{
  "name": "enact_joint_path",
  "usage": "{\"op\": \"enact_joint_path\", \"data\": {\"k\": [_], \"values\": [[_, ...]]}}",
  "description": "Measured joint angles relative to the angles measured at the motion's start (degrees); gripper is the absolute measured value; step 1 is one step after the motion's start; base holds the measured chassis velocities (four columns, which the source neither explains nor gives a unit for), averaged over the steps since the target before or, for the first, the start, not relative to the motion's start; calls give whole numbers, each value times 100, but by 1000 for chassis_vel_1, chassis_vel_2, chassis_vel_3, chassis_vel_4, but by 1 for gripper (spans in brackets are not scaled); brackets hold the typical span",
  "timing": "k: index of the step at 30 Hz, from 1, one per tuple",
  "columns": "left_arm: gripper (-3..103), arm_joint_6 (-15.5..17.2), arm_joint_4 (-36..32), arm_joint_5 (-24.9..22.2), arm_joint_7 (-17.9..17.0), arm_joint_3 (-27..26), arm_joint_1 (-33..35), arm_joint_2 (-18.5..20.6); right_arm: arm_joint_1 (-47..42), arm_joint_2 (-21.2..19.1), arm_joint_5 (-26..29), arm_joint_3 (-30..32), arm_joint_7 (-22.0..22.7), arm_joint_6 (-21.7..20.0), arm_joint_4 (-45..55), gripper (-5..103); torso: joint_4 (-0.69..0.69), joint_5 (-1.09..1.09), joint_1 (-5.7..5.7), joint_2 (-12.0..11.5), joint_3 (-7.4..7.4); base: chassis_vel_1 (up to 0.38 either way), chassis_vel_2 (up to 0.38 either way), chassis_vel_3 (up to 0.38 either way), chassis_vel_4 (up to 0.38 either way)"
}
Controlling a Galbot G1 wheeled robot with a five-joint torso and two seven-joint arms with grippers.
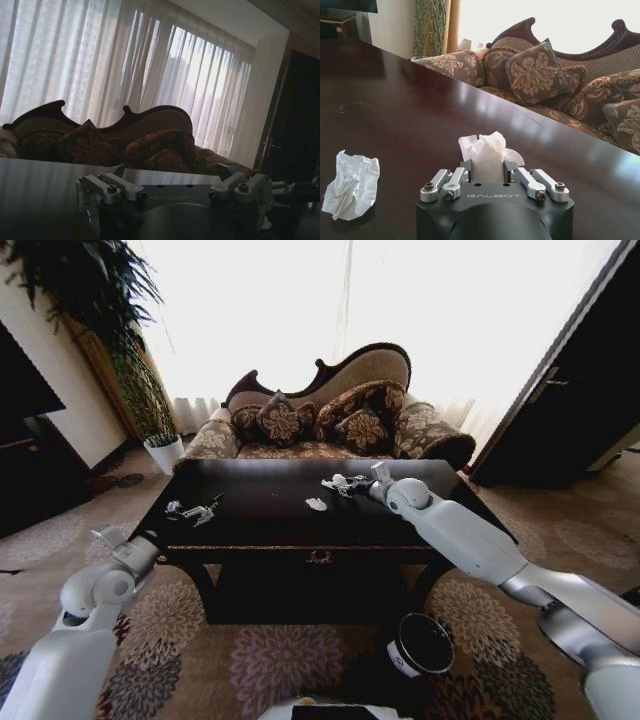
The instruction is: Move to the front of the table and place the trash on the table into the trash bin.
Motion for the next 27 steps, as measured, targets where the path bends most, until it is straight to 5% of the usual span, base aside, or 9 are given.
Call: {"op": "enact_joint_path", "data": {"k": [9,21,27], "values": [[100,-2,-3,2,-2,-28,23,13,12,-39,59,-17,-2,5,126,2,1,0,0,0,0,0,0,0,0],[100,-2,-7,21,-42,-41,84,-67,-609,-525,326,669,185,262,1224,1,-1,0,0,0,0,0,0,0,0],[100,0,-37,-19,-94,-133,112,-5,-2108,-974,337,2056,266,392,2110,1,1,3,0,0,0,0,0,0,0]]}}
